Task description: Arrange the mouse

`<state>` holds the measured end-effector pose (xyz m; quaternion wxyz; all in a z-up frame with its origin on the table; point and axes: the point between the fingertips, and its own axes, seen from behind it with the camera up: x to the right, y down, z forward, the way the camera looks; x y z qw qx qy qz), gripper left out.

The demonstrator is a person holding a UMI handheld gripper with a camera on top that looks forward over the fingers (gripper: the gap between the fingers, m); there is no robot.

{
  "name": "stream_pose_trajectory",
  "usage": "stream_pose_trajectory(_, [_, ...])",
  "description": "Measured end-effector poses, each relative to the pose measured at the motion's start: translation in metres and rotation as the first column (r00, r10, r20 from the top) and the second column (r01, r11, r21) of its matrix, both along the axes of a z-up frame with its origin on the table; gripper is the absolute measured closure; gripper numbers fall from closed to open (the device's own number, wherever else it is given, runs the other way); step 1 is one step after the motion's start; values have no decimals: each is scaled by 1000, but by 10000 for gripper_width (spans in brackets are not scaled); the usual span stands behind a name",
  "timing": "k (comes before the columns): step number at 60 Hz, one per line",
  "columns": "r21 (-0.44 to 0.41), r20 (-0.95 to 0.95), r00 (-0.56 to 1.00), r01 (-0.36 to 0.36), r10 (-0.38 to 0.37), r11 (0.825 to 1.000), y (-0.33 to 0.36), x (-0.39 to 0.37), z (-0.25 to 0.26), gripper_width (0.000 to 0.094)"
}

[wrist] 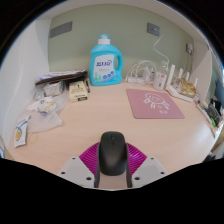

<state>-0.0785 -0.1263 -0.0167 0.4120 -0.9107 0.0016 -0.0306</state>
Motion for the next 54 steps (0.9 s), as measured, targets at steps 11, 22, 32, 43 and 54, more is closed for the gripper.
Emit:
stream_pose_trajectory(11, [35,-81,992,-99,102,994,14,-25,45,585])
stream_pose_trajectory(22, [247,-186,970,-109,158,963,78,-5,178,584])
stream_pose_trajectory(32, [342,-140,988,-19,71,939,165,95,220,586])
stream_pose_trajectory(43, [167,-94,995,50,-35,985,214,182,107,589])
stream_pose_trajectory(54, [33,-58,998,20,-18,999,224,203,21,521])
